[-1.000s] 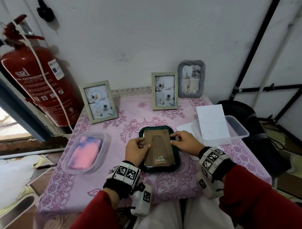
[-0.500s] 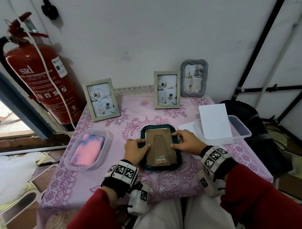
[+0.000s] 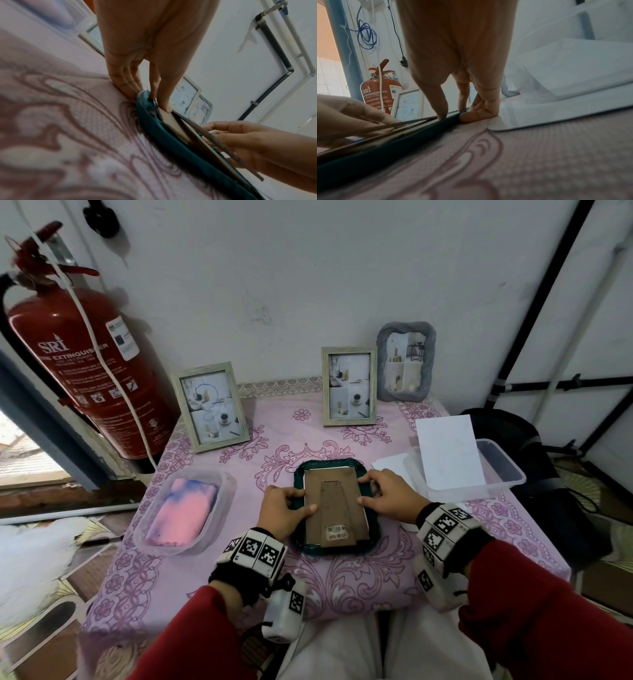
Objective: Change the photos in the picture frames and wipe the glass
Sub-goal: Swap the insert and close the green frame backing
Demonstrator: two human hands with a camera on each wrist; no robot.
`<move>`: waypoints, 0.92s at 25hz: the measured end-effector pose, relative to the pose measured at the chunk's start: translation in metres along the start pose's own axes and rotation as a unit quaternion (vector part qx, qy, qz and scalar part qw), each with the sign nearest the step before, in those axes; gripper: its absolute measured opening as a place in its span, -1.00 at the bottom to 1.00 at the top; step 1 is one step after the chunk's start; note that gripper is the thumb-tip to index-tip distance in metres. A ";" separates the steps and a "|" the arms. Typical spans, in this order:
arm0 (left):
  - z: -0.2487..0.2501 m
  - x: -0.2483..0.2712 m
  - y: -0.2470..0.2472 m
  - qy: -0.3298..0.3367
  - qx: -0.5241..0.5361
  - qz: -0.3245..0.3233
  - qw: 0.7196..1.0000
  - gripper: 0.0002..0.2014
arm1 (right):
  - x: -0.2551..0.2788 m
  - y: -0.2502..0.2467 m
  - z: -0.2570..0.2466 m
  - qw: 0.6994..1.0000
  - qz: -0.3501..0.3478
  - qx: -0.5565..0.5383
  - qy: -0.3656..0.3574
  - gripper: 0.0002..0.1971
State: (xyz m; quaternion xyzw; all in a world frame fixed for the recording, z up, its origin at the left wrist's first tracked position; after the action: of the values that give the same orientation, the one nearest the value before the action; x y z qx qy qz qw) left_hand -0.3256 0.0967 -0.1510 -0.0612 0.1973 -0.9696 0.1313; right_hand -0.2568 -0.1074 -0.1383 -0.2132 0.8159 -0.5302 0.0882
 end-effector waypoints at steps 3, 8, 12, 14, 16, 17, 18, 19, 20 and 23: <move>0.002 0.002 -0.001 0.005 -0.011 0.001 1.000 -0.54 | 0.001 -0.002 -0.001 1.000 0.007 -0.012 0.005 -0.60; 0.007 0.005 -0.007 -0.002 0.016 -0.015 1.000 -0.53 | 0.007 -0.007 -0.002 0.999 0.015 -0.039 0.011 -0.78; 0.008 0.012 -0.018 -0.023 0.038 -0.014 0.999 -0.74 | 0.016 -0.017 -0.001 0.999 -0.015 -0.047 0.004 -0.85; 0.006 0.017 -0.022 -0.022 0.018 -0.028 0.999 -0.78 | 0.021 -0.020 0.000 0.999 -0.035 -0.028 -0.001 -0.83; 0.004 0.021 -0.022 -0.021 -0.005 -0.050 0.999 -0.79 | 0.025 -0.020 0.000 0.999 -0.046 -0.006 -0.001 -0.79; 0.004 0.023 -0.022 -0.023 -0.002 -0.053 0.998 -0.79 | 0.028 -0.018 -0.001 0.999 -0.048 -0.001 -0.004 -0.78; 0.003 0.024 -0.022 -0.026 0.007 -0.052 0.998 -0.79 | 0.030 -0.016 -0.003 0.999 -0.048 0.001 -0.011 -0.79; 0.003 0.025 -0.021 -0.030 0.017 -0.049 0.998 -0.79 | 0.031 -0.015 -0.005 0.999 -0.045 0.002 -0.018 -0.80; 0.004 0.026 -0.021 -0.032 0.026 -0.047 0.998 -0.79 | 0.032 -0.014 -0.006 0.999 -0.041 0.000 -0.021 -0.82; 0.004 0.028 -0.019 -0.029 0.039 -0.047 0.998 -0.82 | 0.031 -0.014 -0.008 0.999 -0.039 0.005 -0.023 -0.84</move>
State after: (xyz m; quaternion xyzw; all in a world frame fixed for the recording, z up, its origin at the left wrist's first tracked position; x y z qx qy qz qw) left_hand -0.3562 0.1043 -0.1375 -0.0931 0.1525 -0.9795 0.0931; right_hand -0.2840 -0.1194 -0.1197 -0.2566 0.8019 -0.5325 0.0868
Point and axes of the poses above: each hand's wrist, its own x-axis away from the middle knuckle, its own y-axis out of the palm, z = x × y, the point moved 2 cm from there along -x, towards the middle knuckle, and after that the axes turned 15 degrees about x, right-handed, at the moved point
